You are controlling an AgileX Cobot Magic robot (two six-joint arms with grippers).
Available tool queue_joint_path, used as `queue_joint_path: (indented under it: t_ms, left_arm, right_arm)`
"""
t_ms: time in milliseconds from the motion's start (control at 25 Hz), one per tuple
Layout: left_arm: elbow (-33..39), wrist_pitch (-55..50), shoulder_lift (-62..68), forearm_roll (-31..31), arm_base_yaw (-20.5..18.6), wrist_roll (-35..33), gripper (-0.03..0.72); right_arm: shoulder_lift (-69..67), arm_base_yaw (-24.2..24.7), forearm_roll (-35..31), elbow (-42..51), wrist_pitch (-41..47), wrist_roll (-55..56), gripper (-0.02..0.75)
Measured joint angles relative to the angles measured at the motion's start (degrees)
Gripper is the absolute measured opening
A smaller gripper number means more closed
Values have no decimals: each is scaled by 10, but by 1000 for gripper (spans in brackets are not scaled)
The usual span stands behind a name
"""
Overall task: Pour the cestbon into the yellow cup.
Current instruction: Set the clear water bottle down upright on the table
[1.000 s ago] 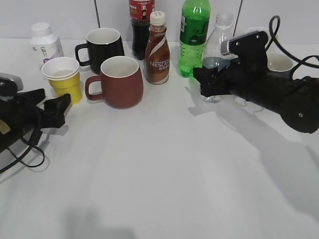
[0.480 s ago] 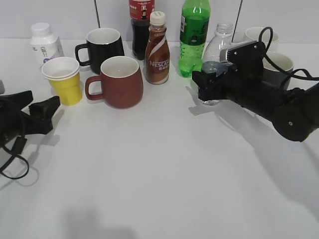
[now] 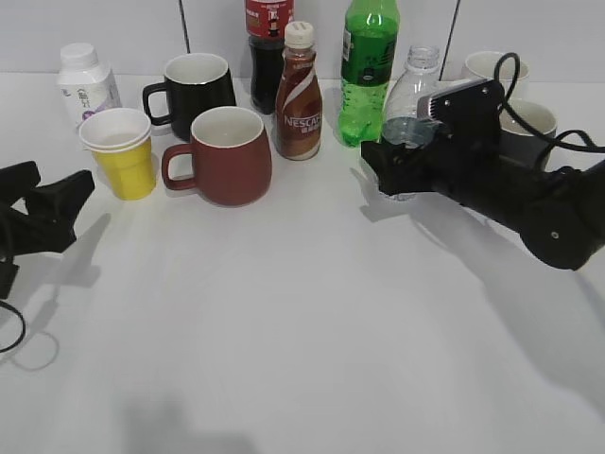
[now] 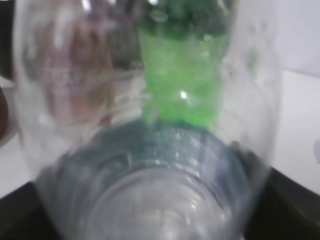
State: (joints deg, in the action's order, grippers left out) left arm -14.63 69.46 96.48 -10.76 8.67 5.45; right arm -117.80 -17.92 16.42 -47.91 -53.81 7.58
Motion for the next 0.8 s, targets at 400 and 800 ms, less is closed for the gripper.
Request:
queue_joint_path:
  t_ms: [400,800]
  left_arm:
    - [15,-45,-87,-26,0,32,545]
    - [16,-220,-241,-28,0,117,544]
  right_arm:
    - [65,0,-11,84,47,4,626]
    - [127,0,-2,157,135,32,605]
